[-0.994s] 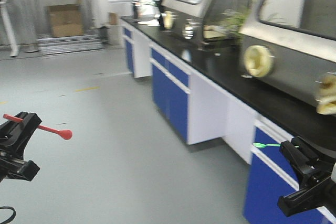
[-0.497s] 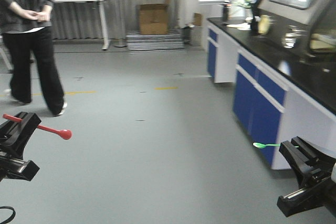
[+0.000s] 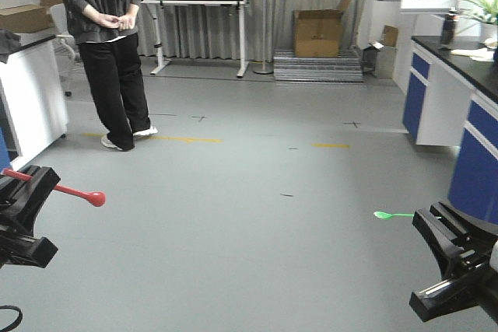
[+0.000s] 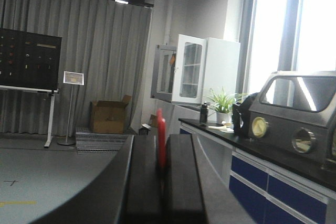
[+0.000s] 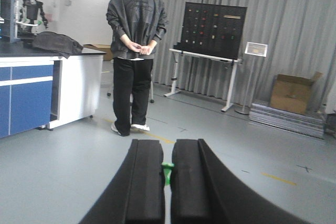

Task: Sort red and green spoons into left cabinet
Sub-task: 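Drive backward and turn away from the bench holding both spoons, then drive across the room toward the white cabinet holding both spoons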

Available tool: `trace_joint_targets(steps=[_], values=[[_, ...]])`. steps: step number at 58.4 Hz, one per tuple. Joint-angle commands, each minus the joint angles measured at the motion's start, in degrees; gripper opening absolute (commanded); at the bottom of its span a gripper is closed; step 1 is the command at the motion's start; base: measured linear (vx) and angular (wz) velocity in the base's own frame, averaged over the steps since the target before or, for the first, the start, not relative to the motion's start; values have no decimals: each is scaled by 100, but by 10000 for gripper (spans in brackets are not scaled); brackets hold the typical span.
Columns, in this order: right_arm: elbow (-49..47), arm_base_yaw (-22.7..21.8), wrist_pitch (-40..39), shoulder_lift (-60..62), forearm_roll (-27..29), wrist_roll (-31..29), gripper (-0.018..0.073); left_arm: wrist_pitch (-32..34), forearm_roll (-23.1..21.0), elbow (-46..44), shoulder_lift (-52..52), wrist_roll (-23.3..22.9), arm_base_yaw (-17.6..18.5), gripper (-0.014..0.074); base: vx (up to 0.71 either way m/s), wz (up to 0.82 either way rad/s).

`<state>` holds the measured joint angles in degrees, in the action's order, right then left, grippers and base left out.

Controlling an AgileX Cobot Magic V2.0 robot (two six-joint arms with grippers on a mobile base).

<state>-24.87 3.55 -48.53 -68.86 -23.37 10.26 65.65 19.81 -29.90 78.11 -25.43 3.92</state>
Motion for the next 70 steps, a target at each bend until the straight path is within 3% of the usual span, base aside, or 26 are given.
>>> trace_joint_targets(steps=[1, 70], values=[[-145, -5, -447, 121, 105, 3, -9, 1313, -124, -131, -175, -40, 11, -7, 38, 28], [-145, -5, -447, 121, 105, 3, -9, 1313, -136, -131, -175, -40, 11, -7, 42, -7]])
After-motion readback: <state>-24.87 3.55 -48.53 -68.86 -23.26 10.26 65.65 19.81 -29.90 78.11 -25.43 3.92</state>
